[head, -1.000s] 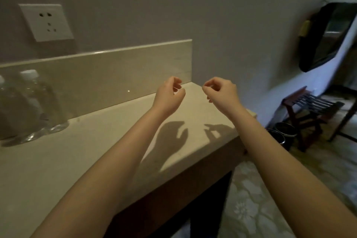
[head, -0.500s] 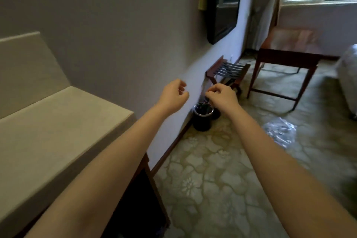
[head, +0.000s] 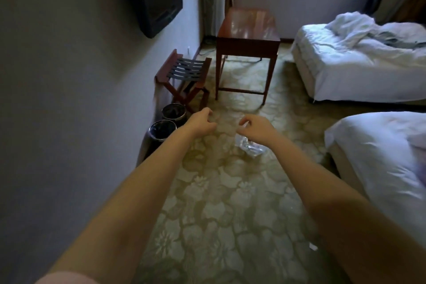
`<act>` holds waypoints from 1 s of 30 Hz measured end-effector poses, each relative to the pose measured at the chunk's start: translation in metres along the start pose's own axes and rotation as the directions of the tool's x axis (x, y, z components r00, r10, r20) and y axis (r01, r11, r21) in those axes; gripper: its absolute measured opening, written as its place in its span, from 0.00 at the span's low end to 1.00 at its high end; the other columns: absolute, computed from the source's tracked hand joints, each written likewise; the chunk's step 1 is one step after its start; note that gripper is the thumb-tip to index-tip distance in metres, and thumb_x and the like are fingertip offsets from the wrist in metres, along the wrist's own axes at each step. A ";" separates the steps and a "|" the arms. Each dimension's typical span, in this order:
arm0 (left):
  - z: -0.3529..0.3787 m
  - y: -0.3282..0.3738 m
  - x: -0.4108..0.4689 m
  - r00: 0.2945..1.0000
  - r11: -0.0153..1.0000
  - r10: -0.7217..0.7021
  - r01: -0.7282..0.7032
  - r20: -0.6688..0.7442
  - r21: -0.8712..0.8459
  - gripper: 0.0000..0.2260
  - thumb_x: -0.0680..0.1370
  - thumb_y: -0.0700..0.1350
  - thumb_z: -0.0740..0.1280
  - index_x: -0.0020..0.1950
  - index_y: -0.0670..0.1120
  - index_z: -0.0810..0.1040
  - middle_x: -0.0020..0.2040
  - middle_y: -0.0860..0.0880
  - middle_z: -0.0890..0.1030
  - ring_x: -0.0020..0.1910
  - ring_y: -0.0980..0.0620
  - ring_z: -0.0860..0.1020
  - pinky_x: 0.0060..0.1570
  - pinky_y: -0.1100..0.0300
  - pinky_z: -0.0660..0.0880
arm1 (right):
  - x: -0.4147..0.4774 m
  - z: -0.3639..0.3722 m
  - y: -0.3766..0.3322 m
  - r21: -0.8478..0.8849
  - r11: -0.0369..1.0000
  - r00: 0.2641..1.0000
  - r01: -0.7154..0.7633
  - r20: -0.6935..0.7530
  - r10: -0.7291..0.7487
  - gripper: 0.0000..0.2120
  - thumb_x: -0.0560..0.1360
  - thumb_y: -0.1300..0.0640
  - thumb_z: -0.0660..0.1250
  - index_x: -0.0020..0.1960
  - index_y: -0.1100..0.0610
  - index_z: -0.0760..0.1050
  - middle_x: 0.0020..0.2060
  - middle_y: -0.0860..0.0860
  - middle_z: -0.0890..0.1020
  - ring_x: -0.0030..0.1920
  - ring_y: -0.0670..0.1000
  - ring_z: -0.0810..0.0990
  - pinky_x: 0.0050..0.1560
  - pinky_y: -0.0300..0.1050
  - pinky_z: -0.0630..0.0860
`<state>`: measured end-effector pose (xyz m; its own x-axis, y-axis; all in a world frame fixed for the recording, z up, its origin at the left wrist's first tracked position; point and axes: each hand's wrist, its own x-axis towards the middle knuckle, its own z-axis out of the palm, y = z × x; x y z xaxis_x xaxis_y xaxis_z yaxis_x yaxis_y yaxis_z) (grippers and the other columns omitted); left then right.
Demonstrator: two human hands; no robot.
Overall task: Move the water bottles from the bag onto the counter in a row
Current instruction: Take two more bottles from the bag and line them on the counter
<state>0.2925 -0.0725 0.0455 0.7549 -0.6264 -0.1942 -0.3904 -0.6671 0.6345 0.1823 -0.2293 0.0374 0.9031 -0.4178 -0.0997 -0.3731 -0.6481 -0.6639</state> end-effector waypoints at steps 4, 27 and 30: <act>0.045 0.060 0.076 1.000 1.000 0.020 -0.020 0.001 0.021 0.24 0.77 0.48 0.65 0.71 0.44 0.64 0.58 0.44 0.76 0.53 0.47 0.76 0.49 0.56 0.74 | 0.058 -0.050 0.065 -0.018 1.000 1.000 0.022 -0.020 -0.022 0.11 0.71 0.51 0.68 0.53 0.51 0.76 0.38 0.46 0.74 0.39 0.47 0.75 0.35 0.38 0.68; 0.123 0.191 0.489 0.968 0.971 -0.239 0.239 -0.079 -0.012 0.19 0.77 0.49 0.65 0.65 0.43 0.72 0.63 0.43 0.75 0.59 0.46 0.74 0.56 0.54 0.74 | 0.455 -0.223 0.248 -0.322 0.892 0.928 0.318 0.299 -0.222 0.10 0.74 0.50 0.66 0.52 0.53 0.78 0.45 0.48 0.79 0.46 0.49 0.75 0.45 0.43 0.73; 0.125 0.205 0.545 0.962 0.965 -0.263 0.262 -0.073 -0.014 0.18 0.77 0.49 0.65 0.64 0.44 0.72 0.62 0.44 0.75 0.58 0.45 0.75 0.58 0.51 0.74 | 0.508 -0.238 0.266 -0.296 0.901 0.921 0.318 0.322 -0.219 0.09 0.74 0.50 0.66 0.51 0.52 0.78 0.43 0.45 0.76 0.45 0.48 0.75 0.46 0.43 0.74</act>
<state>0.5575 -0.6009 -0.0238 0.8673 -0.3981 -0.2989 -0.1713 -0.8023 0.5718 0.4917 -0.7653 -0.0136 0.9820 -0.0377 -0.1849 -0.1121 -0.9048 -0.4108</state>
